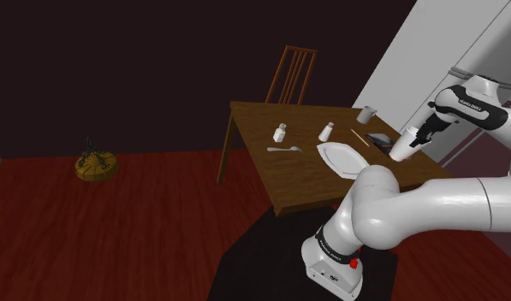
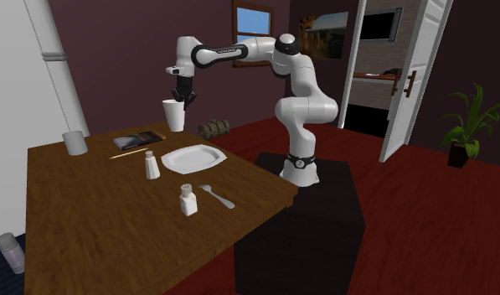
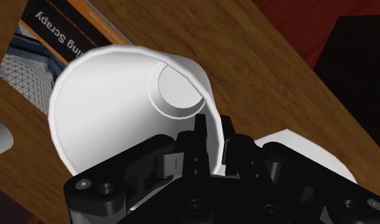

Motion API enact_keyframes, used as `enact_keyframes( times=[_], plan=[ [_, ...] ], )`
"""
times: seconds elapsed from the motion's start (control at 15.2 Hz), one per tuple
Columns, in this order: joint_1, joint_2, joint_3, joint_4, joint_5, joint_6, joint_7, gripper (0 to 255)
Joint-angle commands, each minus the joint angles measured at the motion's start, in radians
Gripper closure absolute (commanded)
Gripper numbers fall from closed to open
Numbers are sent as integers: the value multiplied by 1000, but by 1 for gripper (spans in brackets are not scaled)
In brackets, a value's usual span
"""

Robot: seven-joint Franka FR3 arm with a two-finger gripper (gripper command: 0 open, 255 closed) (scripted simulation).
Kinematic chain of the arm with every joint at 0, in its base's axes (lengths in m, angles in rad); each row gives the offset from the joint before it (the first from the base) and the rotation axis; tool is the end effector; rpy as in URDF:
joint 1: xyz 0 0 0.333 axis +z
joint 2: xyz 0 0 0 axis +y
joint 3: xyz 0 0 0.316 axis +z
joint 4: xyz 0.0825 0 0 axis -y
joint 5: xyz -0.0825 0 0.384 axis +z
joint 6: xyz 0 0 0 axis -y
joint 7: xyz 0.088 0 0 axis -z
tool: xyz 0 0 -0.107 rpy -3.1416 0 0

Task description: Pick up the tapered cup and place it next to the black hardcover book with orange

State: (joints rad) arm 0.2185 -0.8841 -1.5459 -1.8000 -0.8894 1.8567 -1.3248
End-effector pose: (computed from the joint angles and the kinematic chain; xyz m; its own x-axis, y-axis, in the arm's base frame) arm -0.0811 -0.6091 0.4465 0.9849 0.1678 0.0428 0.1595 -0.9751 0.1538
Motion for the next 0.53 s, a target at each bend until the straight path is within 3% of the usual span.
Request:
enact_keyframes(
  times=[0.0,0.46],
  plan=[
    [2,-8,-15,-12,-13,18,3,255],
    [9,-35,-67,-59,-57,81,23,255]
  ],
)
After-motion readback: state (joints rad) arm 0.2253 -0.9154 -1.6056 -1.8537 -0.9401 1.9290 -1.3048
